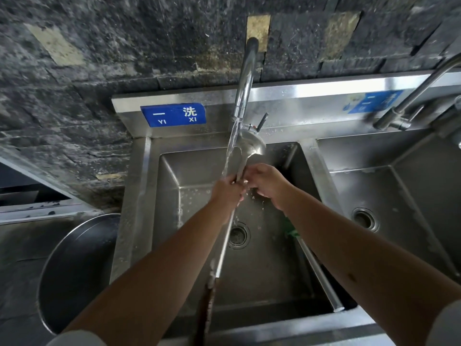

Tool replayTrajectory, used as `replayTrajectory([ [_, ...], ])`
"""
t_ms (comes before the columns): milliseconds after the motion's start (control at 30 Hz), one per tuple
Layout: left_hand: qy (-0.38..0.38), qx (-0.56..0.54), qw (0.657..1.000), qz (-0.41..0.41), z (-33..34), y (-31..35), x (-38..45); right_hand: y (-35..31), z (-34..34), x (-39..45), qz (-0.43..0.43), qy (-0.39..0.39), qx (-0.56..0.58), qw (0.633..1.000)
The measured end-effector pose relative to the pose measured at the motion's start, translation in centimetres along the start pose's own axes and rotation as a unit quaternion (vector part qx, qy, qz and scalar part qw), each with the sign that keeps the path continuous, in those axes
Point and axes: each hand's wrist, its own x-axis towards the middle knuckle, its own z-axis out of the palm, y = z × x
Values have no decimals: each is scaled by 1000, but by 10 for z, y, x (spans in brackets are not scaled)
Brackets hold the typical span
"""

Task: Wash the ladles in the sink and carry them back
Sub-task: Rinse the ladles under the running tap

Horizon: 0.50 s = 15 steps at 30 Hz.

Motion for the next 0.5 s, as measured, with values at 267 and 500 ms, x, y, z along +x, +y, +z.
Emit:
replayTrajectory([
  [267,-61,139,988,-23,-21,-37,5,43,9,-13,24,-47,-93,994],
  [500,-93,56,987,-120,-11,-88,30,103,38,-13,90,-90,-85,988],
])
